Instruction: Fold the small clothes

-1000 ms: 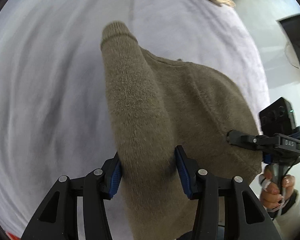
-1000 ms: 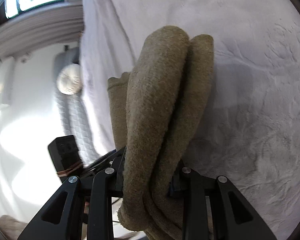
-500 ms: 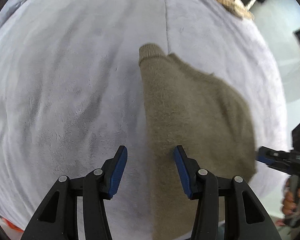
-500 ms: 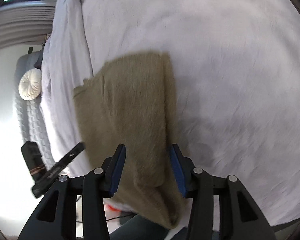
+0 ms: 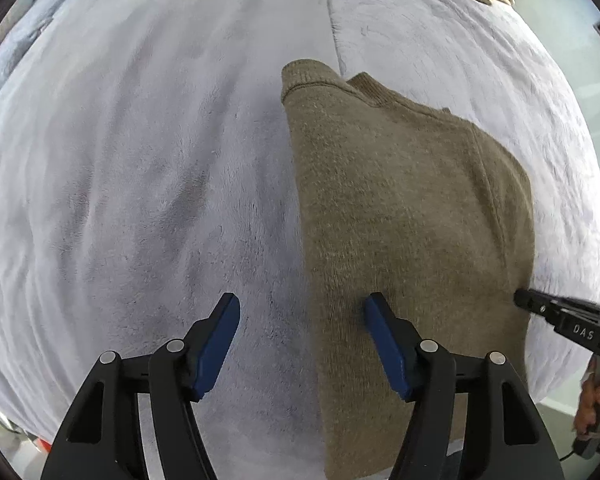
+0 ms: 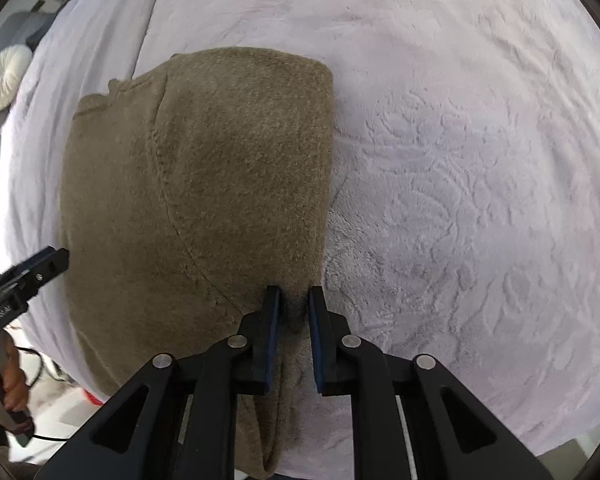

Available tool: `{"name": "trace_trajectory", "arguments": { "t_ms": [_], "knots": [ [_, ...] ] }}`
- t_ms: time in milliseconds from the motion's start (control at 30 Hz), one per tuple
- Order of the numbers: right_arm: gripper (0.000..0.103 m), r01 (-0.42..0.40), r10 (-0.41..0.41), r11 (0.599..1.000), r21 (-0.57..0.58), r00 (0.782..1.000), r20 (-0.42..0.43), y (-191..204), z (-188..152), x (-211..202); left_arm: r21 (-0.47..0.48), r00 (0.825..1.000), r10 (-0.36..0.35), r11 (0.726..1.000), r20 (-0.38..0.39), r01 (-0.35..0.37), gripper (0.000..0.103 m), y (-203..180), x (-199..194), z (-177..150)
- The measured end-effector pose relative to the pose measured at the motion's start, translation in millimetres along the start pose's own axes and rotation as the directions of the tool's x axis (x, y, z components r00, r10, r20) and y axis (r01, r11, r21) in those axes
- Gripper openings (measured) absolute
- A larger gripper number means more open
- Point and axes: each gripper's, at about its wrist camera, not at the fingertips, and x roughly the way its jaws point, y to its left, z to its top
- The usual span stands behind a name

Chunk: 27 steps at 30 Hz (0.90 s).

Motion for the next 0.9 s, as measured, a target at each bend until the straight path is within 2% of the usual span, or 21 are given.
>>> {"name": "trace_trajectory", "arguments": {
  "t_ms": [100, 233, 467, 533, 700, 900],
  "knots": [
    [0.014, 0.037, -0.037, 0.999, -0.033, 0.999, 0.000, 11.3, -5.8, -5.8, 0.014, 1.000, 0.013, 1.000, -0.008, -0.013, 0.067, -0.3, -3.5, -9.3],
    [0.014, 0.044, -0.044, 0.998, -0.037, 0.999, -0.004, 23.6, -13.2, -16.6, 0.013, 1.000, 0.017, 1.000, -0.016, -0.016, 0.067, 0.2, -7.8, -15.9],
    [0.018, -0.033, 0.033, 0.999, -0.020, 0.999, 0.001, 29.8, -42.3, -33.7, 0.029, 0.999, 0.015, 0.999, -0.030, -0.014, 0.067, 9.3, -19.5, -34.4],
    [0.018, -0.049, 0.047, 0.998, -0.049, 0.998, -0.034, 36.9, -52.8, -27.7, 0.034, 0.999, 0.015, 0.999, -0.043, -0.014, 0.067, 5.4, -18.4, -38.5],
    [0.018, 0.012, -0.017, 0.999, -0.046, 0.994, -0.107, 46.2, -62.7, 5.5, 0.042, 0.998, 0.008, 0.999, -0.057, -0.005, 0.067, 3.9, -21.1, -47.5],
    [0.018, 0.019, -0.022, 0.999, -0.027, 0.993, -0.117, 48.0, -57.6, 2.6, 0.042, 0.998, -0.001, 0.999, -0.055, 0.003, 0.067, 1.9, -26.5, -48.8]
  ]
}}
